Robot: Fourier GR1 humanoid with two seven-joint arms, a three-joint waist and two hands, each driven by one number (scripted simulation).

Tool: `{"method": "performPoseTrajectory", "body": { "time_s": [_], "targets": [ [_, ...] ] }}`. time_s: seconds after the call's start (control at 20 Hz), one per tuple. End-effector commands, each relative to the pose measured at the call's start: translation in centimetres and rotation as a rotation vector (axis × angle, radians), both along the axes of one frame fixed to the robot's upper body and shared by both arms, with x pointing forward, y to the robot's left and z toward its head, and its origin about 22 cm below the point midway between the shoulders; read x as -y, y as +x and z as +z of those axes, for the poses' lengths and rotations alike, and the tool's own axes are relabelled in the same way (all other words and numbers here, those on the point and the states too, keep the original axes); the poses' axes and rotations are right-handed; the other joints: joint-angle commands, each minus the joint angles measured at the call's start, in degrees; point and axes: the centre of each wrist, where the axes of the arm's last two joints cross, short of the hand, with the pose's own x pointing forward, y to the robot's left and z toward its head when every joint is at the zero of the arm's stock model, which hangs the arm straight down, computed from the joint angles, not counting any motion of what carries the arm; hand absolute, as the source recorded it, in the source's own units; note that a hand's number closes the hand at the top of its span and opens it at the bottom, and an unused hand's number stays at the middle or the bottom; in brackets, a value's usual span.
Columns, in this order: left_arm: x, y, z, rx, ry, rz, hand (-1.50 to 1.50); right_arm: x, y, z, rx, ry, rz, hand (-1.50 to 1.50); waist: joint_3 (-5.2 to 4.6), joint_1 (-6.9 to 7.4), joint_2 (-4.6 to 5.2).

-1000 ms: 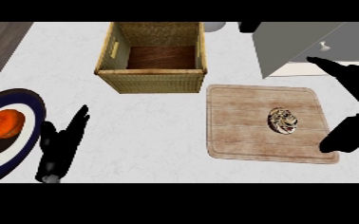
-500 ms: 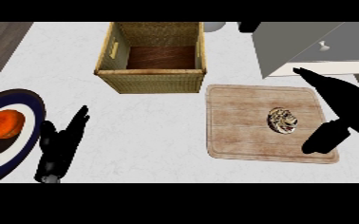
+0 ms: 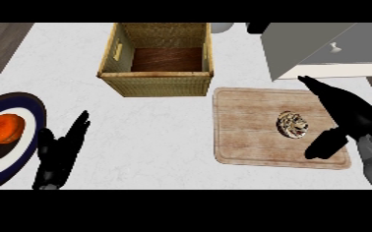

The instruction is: Pick the cupcake from the cutting board and place it in the basket

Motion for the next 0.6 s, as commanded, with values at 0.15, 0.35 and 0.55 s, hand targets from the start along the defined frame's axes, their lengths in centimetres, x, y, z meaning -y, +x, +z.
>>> {"method": "performPoseTrajectory", "body": {
  "time_s": [0.15,0.35,0.55],
  "targets": [
    [1.6,-1.7,-3.6,-0.116,-0.037,0.023,0.0,0.2,0.5,-2.9,-0.002,-0.007,0.014,-1.5,-0.55,0.17,0.56],
    [0.1,-1.9,-1.8,-0.129,-0.013,0.025,0.0,-0.1,0.7,-3.0,-0.063,-0.041,0.004,-1.5,-0.54,0.23,0.43],
    [-0.3,-1.2,-2.4,-0.128,-0.021,-0.006,0.0,-1.5,1.2,-4.8,-0.115,-0.077,-0.006,-1.5,-0.57,0.25,0.54]
  ]
}}
